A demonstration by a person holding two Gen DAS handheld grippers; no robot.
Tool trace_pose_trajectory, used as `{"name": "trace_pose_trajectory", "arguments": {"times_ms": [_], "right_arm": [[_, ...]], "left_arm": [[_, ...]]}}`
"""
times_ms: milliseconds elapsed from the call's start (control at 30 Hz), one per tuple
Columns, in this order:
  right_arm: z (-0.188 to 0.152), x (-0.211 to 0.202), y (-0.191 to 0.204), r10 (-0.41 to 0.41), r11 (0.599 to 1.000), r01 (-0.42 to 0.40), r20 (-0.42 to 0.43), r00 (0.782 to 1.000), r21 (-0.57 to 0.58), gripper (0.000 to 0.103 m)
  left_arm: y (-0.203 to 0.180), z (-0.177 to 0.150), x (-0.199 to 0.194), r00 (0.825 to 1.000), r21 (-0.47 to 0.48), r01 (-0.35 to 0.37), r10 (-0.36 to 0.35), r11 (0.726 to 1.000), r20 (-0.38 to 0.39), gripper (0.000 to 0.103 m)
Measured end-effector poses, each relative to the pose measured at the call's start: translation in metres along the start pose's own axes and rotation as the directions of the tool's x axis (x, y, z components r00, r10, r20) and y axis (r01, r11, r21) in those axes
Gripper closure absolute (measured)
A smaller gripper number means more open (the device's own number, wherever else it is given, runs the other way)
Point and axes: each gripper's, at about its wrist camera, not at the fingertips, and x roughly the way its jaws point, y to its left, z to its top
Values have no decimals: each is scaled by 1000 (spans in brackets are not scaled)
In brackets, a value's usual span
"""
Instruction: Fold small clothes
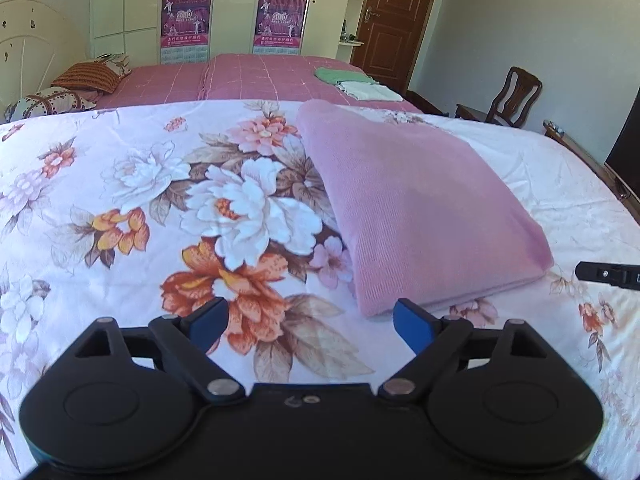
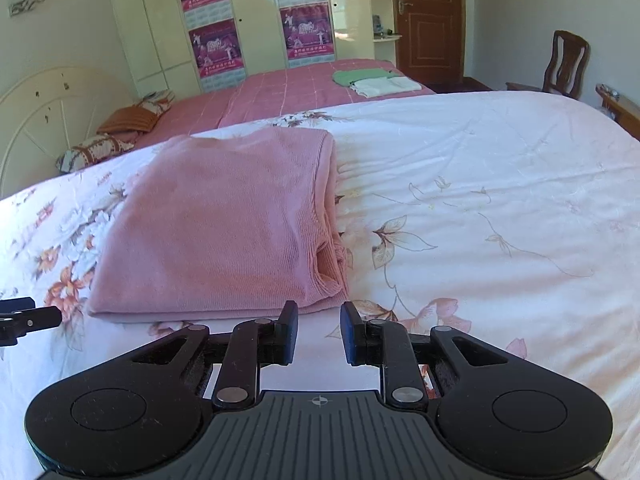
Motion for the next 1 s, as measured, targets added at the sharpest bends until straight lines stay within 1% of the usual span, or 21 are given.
{"name": "trace_pose_trajectory", "arguments": {"times_ms": [133, 267, 367, 433, 467, 533, 567, 600, 633, 667, 700, 733, 767, 800, 833, 867, 933, 967, 1000], "right_arm": [[12, 7, 3, 29, 999, -28, 20, 999, -46, 81], [34, 32, -2, 73, 996, -72, 37, 997, -50, 81], [54, 58, -3, 126, 991, -123, 46, 991, -58, 81], [64, 76, -2, 150, 987, -146, 46, 988, -73, 81], [66, 85, -2, 159, 985, -156, 35, 987, -77, 81], [66, 107, -2, 162, 981, -163, -16, 987, -106, 81], [64, 116, -3, 165, 978, -168, -39, 986, -124, 81], [63, 117, -5, 183, 974, -186, -36, 982, -130, 81], [62, 114, -9, 199, 971, -201, -27, 980, -129, 81], [63, 108, -14, 220, 968, -221, -17, 975, -118, 81], [64, 101, -23, 239, 967, -237, 3, 971, -92, 81], [65, 95, -34, 257, 965, -255, 22, 966, -56, 77], [67, 91, -44, 266, 964, -266, 32, 963, -23, 38], [67, 90, -55, 281, 959, -282, 47, 958, 7, 6], [70, 91, -67, 321, 946, -323, 52, 946, 34, 6], [73, 95, -75, 349, 935, -349, 21, 937, 64, 7], [76, 109, -90, 425, 899, -417, -34, 905, 135, 17], [78, 115, -96, 465, 876, -450, -55, 884, 171, 27], [78, 120, -99, 488, 863, -469, -68, 870, 187, 31]], "left_arm": [[-8, 20, 16, 1000, 8, -14, 14, 1000, 17, 14], [-19, 45, 35, 999, 6, -12, 12, 1000, 46, 14], [-27, 64, 56, 998, 12, -18, 17, 1000, 55, 12], [-28, 70, 73, 999, 11, -27, 27, 1000, 34, 11], [-28, 71, 86, 1000, 15, -28, 28, 1000, 3, 8], [-30, 69, 109, 996, 59, -37, 42, 998, -79, 4], [-29, 71, 111, 995, 62, -47, 52, 997, -82, 0], [-29, 75, 110, 994, 65, -44, 50, 997, -94, 1], [-29, 79, 104, 995, 69, -37, 43, 997, -87, 3], [-29, 81, 96, 998, 68, -23, 27, 997, -63, 8], [-26, 83, 90, 999, 59, 2, 0, 998, -46, 10], [-23, 85, 90, 998, 44, 29, -27, 999, -53, 11], [-18, 86, 92, 996, 24, 52, -50, 998, -69, 15], [-14, 87, 96, 993, 5, 77, -77, 997, -85, 16], [-11, 87, 101, 989, -15, 108, -109, 994, -98, 17], [-6, 87, 106, 982, -45, 148, -153, 988, -114, 20], [1, 85, 117, 958, -124, 230, -247, 965, -146, 20], [4, 83, 122, 946, -163, 260, -286, 952, -156, 20], [8, 81, 127, 934, -204, 284, -318, 937, -164, 18]]}}
